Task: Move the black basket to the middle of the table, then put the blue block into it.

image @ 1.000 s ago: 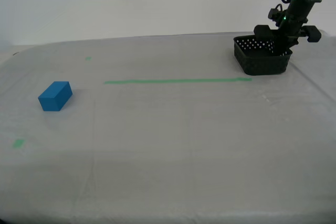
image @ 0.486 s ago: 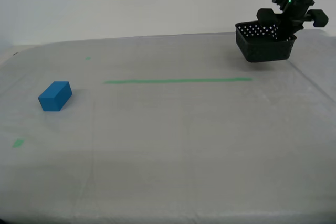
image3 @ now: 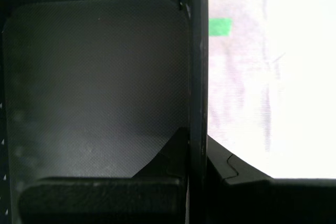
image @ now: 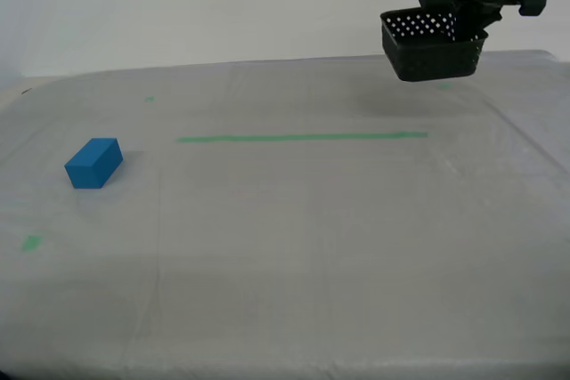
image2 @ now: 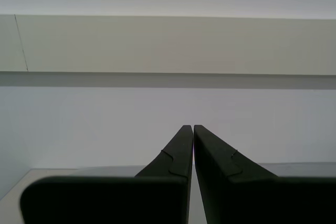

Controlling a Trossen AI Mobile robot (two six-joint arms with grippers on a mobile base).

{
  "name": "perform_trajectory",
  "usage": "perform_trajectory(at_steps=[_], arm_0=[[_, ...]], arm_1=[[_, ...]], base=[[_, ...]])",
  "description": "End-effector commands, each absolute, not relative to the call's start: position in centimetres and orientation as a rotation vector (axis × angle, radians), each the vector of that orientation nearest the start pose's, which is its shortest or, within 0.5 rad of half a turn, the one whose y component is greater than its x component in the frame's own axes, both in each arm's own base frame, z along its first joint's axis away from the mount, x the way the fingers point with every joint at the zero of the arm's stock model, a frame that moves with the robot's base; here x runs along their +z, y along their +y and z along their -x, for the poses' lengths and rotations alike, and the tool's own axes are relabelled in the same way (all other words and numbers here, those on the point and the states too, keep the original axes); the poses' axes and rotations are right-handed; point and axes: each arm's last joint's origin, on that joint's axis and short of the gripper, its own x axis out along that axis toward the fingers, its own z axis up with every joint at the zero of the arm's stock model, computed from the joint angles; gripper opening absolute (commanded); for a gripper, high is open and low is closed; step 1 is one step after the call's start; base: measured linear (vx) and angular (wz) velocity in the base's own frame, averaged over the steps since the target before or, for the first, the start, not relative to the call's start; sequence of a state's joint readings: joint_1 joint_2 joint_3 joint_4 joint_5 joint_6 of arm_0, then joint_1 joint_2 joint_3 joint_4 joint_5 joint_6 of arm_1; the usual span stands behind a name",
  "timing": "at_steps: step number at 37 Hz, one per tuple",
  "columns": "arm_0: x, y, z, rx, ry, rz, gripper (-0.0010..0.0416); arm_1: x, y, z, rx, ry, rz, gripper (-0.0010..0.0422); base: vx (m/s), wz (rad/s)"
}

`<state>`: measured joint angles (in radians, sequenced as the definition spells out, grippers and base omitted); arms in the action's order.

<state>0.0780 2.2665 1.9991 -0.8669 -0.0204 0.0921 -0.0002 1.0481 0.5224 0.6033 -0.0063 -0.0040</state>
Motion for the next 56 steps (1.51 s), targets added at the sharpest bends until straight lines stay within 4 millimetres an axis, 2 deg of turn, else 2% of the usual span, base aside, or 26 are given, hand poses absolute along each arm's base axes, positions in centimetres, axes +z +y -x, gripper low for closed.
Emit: perform_trajectory(at_steps=[1, 9, 19, 29, 41, 46, 56], arm_0=[[22.3, 5.0, -47.5, 0.04, 1.125, -0.057, -0.0001], [23.8, 7.6, -45.7, 0.063, 1.113, -0.078, -0.0001], [24.8, 10.3, -43.1, 0.098, 1.114, -0.089, -0.0001], [23.4, 13.3, -41.3, 0.175, 1.165, -0.135, -0.0001], [22.6, 18.5, -39.3, 0.211, 1.151, -0.091, -0.0001], [22.5, 20.1, -38.6, 0.239, 1.149, -0.086, -0.0001], [20.3, 22.4, -36.8, 0.237, 1.175, -0.131, -0.0001]], arm_1=[[26.9, 0.0, -22.7, 0.006, -0.083, 0.003, 0.0], [26.9, 0.0, -22.7, 0.006, -0.083, 0.003, 0.0], [26.9, 0.0, -22.7, 0.006, -0.083, 0.003, 0.0], [26.9, 0.0, -22.7, 0.006, -0.083, 0.003, 0.0], [27.0, 0.0, -22.7, 0.007, -0.083, 0.003, 0.0], [26.9, 0.0, -22.7, 0.006, -0.083, 0.003, 0.0], [26.9, 0.0, -22.7, 0.006, -0.083, 0.003, 0.0]], base=[[0.0, 0.0], [0.0, 0.0], [0.0, 0.0], [0.0, 0.0], [0.0, 0.0], [0.0, 0.0], [0.0, 0.0]])
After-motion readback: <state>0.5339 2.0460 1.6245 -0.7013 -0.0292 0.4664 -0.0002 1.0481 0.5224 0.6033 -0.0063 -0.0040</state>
